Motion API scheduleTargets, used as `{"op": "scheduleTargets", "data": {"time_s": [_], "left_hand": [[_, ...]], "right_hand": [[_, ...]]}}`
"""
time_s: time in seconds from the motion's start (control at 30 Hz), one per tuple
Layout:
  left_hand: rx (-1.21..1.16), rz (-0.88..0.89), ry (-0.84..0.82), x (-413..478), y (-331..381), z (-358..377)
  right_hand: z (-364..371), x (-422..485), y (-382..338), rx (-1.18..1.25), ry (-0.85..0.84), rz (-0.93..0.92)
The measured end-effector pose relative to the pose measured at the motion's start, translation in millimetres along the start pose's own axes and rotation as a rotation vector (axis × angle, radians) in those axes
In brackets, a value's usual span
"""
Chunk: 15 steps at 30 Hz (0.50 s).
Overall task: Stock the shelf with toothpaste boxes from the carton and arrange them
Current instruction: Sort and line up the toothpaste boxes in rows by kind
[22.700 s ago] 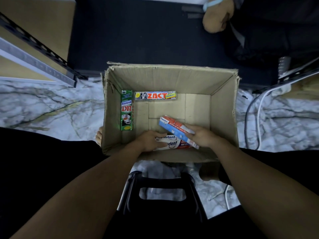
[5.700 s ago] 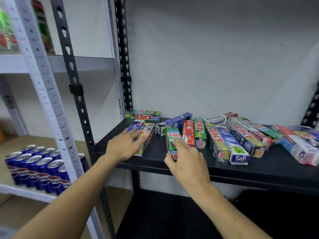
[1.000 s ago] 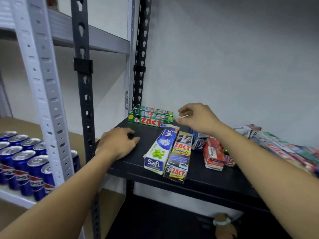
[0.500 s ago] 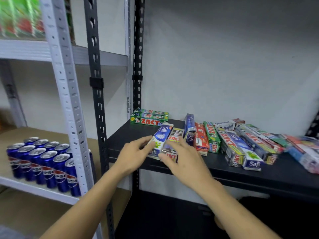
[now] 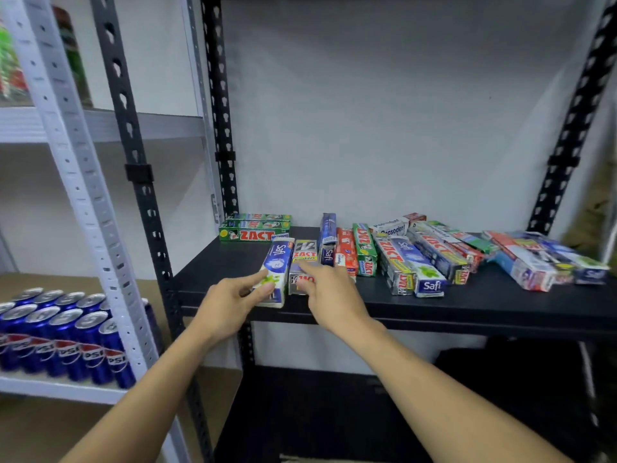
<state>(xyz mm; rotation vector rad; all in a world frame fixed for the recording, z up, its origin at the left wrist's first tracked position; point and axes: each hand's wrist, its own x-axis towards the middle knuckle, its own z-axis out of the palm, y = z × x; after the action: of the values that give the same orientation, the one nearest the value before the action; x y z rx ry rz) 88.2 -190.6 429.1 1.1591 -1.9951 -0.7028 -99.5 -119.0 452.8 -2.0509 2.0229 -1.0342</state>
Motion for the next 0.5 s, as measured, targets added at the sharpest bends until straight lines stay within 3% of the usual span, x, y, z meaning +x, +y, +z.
{"op": "scheduleTargets", "data": {"time_s": [0.23,0.5], "left_hand": [[-0.026,0.026,-0.049,-7,18,14],[0.085,0.046,0.022,-4,43,49]], "right_hand": [[-46,-7,20,0.147,0.155,-0.045],[-107,-13,84,0.027,0.211,0.093]]}}
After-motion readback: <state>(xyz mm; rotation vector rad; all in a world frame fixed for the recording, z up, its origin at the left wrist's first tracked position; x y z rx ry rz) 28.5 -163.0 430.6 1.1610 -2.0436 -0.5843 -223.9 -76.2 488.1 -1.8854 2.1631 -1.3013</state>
